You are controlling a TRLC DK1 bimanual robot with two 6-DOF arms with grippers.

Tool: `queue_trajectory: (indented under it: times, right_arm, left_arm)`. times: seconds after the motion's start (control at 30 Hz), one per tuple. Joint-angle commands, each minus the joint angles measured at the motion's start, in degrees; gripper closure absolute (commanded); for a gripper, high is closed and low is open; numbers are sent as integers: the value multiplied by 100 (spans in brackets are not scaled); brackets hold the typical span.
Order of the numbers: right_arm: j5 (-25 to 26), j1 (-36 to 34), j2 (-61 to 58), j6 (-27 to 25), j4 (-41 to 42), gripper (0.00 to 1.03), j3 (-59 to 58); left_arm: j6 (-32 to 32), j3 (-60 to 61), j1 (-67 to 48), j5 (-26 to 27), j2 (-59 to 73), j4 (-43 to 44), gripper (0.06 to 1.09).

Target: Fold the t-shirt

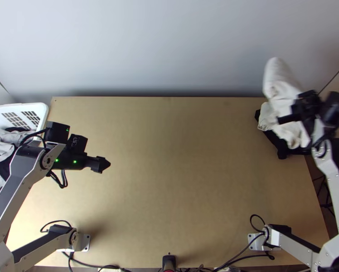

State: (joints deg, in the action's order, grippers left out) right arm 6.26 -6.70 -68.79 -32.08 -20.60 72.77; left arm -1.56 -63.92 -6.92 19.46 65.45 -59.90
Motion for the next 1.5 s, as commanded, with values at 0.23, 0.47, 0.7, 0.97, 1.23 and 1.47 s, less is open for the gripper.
queue_trajectory:
  times: [0.23,0.47,0.7,0.97,1.23,1.47]
  right_arm:
    - [-1312,-2758,-1242,-422,742,100,501]
    - [-1356,-2819,-2182,-458,1207,100,598]
    - [-1083,-1844,-2780,17,1550,100,106]
    - [-538,-701,-3158,606,1673,100,141]
    - [-257,-446,-3087,659,1726,100,-615]
    - [-213,-675,-2490,659,2315,100,-1810]
  left_arm:
    - [-169,468,208,5,-252,57,10]
    - [-468,609,586,5,-419,-127,10]
    - [-837,574,1026,-4,-516,-391,10]
    - [-1153,556,1456,5,-577,-549,10]
    - [-1259,609,1588,14,-568,-540,10]
    - [-1232,706,1536,31,-551,-470,10]
